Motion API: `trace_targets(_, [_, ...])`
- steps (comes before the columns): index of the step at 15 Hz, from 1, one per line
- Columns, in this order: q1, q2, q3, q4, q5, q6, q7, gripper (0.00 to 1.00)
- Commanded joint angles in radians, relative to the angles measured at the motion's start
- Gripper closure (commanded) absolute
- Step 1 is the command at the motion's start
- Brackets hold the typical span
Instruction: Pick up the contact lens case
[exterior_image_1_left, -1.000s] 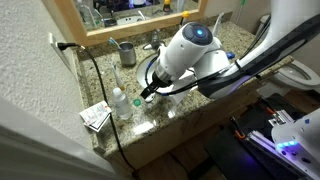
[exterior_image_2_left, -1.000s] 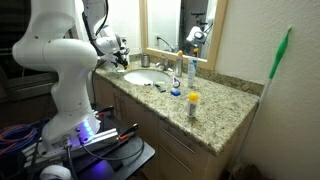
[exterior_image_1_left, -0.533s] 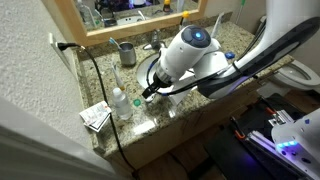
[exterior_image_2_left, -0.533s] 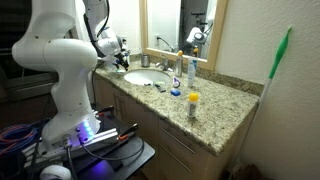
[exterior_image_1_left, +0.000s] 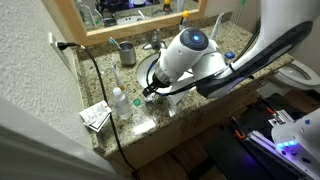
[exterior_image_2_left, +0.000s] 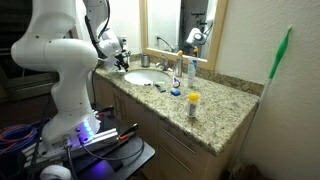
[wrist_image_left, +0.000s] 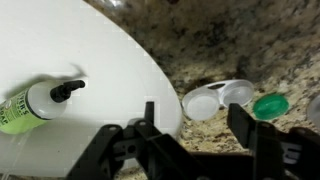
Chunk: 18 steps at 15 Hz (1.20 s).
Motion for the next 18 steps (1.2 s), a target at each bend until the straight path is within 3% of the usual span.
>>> trace_targets(1, [0.014, -0.029, 0.0, -0.024, -0.005, -0.025, 0.005, 0.54])
trace_targets(6, [0.044, -0.036, -0.005, -0.022, -0.013, -0.046, 0.008, 0.68])
trace_targets(18, [0.135, -0.098, -0.05, -0.048, -0.068, -0.106, 0.056, 0.66])
